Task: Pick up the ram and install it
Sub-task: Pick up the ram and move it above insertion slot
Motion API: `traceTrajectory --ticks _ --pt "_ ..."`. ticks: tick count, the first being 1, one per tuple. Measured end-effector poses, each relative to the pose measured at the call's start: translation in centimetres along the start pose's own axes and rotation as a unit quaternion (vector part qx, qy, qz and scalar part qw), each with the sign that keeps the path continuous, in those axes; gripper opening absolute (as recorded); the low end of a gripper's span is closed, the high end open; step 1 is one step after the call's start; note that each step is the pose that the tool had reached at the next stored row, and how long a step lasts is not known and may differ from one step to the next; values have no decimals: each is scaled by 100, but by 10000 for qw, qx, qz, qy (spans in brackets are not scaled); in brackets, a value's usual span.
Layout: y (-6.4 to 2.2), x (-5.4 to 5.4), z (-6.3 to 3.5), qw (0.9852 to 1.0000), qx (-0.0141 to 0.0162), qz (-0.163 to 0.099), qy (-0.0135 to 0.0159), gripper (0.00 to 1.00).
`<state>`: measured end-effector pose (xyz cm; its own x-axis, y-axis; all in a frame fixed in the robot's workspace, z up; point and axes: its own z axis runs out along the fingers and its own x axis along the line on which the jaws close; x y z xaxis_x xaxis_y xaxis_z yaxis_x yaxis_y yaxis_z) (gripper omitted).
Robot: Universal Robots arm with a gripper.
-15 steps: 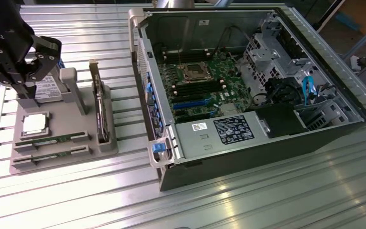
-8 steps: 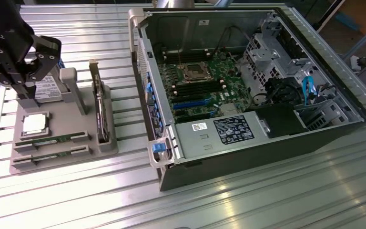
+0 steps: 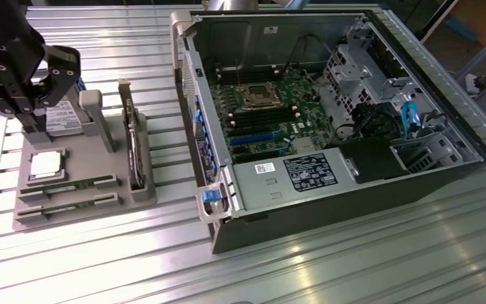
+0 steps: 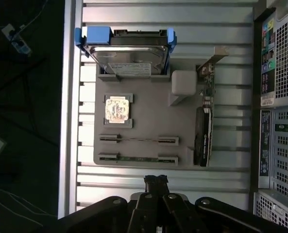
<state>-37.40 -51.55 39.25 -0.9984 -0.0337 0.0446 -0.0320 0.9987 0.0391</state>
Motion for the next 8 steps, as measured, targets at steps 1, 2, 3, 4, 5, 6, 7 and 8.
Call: traceTrajectory --ticks 1,2,3,4,5,6,7,8 --pt "0 0 0 10000 2 -55 2 11" --pt "-1 0 0 9999 4 -108 4 11" --pt "-1 0 0 9999 6 -143 5 11" --pt "-1 0 0 9998 8 -187 7 11" --pt "-2 0 -1 9998 10 -221 9 11" --pt "-2 0 0 9997 11 -254 10 11" --pt "-2 0 0 9996 13 -298 12 11" --pt "-2 0 0 9993 16 -366 14 11"
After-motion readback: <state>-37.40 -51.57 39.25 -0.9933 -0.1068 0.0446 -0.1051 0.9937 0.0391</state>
